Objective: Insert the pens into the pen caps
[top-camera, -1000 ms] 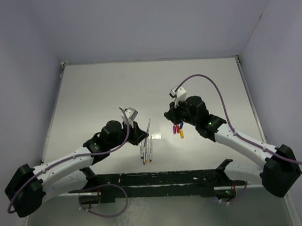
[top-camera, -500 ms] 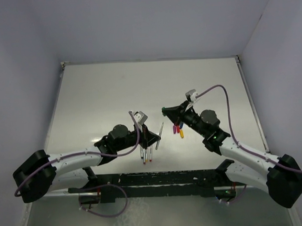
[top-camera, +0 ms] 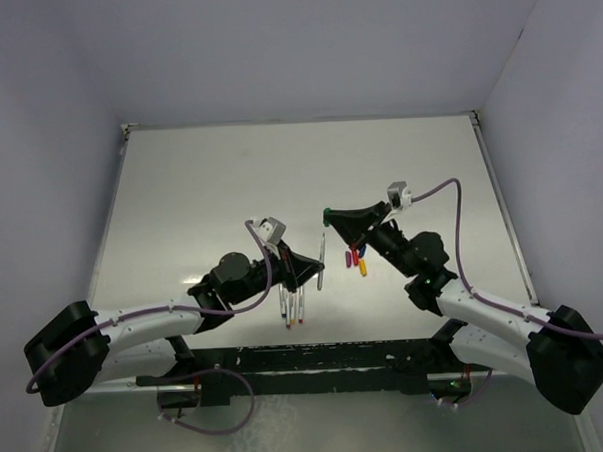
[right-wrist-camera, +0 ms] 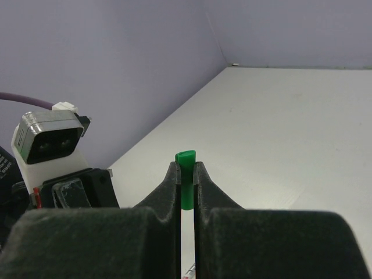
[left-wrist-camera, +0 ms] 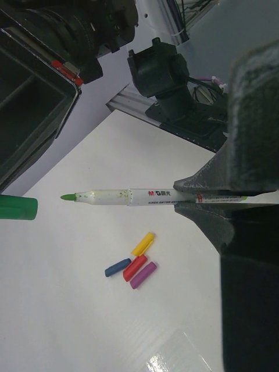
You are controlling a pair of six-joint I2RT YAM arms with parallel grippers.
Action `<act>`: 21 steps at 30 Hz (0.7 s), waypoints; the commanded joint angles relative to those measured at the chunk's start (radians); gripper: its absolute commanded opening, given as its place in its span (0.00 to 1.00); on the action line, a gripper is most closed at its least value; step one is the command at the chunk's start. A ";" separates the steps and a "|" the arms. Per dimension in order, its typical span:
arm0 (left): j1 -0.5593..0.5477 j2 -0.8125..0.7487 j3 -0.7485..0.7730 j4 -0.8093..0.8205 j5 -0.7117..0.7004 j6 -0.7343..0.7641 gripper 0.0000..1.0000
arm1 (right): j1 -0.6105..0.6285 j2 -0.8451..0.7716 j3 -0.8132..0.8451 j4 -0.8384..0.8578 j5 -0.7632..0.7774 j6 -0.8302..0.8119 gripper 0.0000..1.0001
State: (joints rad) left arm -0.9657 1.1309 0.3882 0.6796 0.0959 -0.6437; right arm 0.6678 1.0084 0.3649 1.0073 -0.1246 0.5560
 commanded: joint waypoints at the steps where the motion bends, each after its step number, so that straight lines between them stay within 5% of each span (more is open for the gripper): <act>1: -0.007 -0.022 -0.004 0.080 -0.017 -0.030 0.00 | 0.005 -0.014 0.000 0.112 -0.008 0.020 0.00; 21: -0.007 0.008 0.005 0.084 -0.032 -0.036 0.00 | 0.007 0.020 -0.002 0.157 -0.055 0.067 0.00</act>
State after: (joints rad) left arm -0.9657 1.1343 0.3828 0.6941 0.0734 -0.6712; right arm 0.6678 1.0115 0.3576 1.0798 -0.1524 0.6041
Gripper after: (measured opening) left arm 0.034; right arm 0.035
